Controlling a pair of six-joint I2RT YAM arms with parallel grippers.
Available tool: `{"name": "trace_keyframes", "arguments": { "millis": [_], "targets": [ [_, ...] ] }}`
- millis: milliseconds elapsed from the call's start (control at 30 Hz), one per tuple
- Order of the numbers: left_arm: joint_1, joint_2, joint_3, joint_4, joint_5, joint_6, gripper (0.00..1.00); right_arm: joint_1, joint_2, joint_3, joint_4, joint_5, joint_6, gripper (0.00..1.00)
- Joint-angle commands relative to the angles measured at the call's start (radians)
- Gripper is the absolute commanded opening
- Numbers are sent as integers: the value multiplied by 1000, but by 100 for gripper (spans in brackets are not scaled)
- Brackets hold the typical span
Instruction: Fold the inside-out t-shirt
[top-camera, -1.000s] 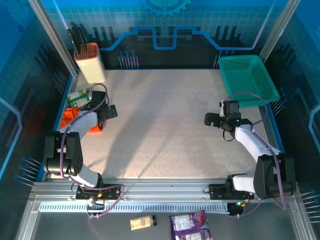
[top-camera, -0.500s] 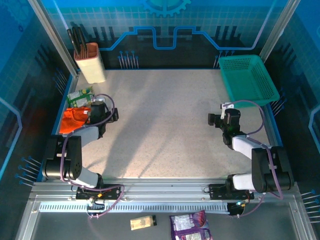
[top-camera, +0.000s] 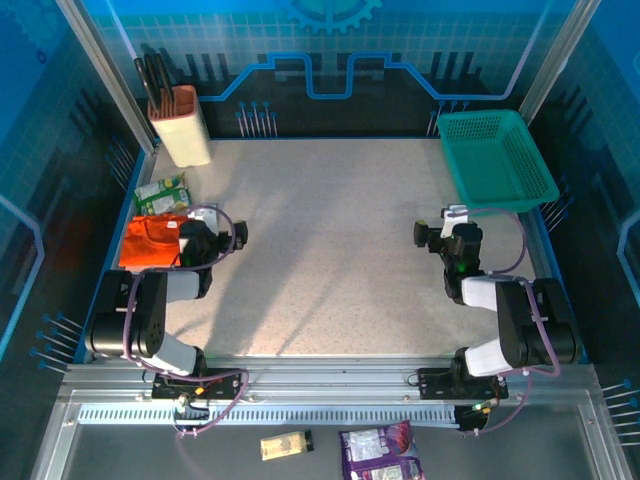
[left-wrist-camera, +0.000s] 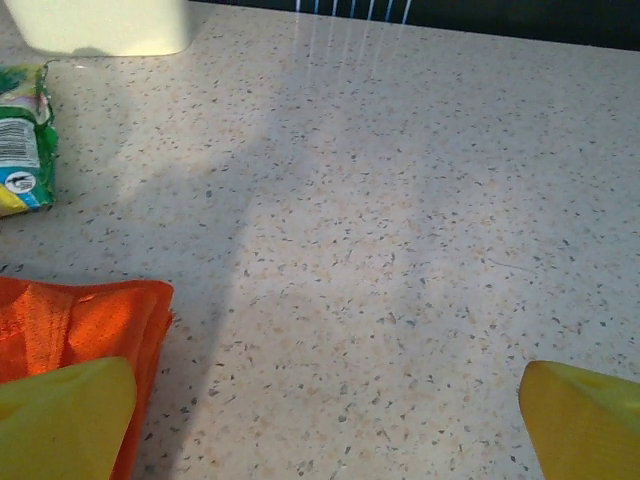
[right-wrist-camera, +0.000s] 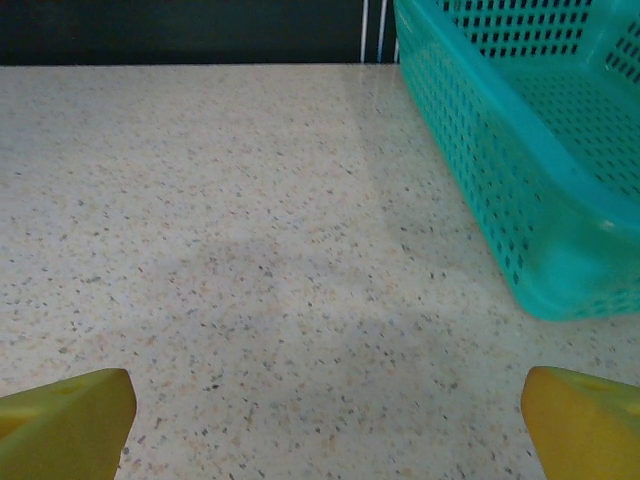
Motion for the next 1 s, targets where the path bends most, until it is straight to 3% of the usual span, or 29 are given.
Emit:
{"name": "trace_keyframes", "arguments": {
  "millis": [0, 167, 967],
  "targets": [
    [1, 35, -37, 158, 71, 23, 99, 4, 91, -44, 232, -31, -44, 100],
    [-20, 33, -27, 134, 27, 36, 99, 24, 77, -3, 126, 22, -48, 100],
    [-20, 32, -28, 137, 28, 36, 99, 46, 81, 5, 117, 55, -67, 100]
  ]
}}
